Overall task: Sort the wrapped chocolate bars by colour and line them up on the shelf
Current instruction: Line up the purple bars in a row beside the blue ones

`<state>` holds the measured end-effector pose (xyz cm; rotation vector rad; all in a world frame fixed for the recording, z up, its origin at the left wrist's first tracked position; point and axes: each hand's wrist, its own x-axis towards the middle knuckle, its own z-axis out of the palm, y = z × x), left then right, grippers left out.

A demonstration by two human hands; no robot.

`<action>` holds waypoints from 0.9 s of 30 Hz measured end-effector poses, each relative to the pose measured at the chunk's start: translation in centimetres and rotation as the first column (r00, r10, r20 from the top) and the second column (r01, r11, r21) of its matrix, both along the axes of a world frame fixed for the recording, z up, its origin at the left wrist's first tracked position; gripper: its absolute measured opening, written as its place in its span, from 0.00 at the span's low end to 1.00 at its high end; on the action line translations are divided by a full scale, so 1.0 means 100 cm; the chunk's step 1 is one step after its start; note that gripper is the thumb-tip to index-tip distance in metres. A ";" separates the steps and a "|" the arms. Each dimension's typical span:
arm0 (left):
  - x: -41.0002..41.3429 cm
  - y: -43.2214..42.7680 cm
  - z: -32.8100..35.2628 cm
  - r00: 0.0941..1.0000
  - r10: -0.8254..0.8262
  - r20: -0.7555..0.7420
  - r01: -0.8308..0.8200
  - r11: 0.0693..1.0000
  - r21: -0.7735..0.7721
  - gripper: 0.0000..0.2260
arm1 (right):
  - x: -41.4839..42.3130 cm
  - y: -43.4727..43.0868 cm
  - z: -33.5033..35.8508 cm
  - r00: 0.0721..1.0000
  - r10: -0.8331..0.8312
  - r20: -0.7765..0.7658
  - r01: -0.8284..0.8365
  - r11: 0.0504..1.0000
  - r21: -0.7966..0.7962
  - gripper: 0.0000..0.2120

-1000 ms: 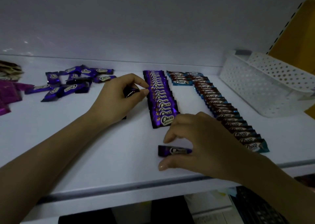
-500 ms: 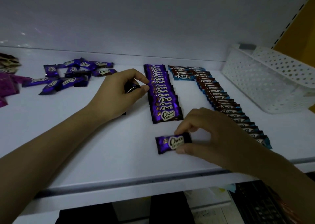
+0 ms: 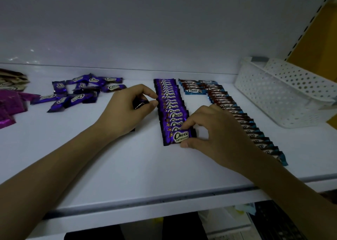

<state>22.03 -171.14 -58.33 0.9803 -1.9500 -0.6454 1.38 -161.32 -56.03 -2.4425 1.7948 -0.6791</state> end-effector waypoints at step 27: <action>-0.006 0.010 0.033 0.505 0.142 -0.852 0.614 0.635 0.470 0.14 | 0.054 -0.010 0.010 0.978 0.037 0.207 -0.048 0.998 0.048 0.34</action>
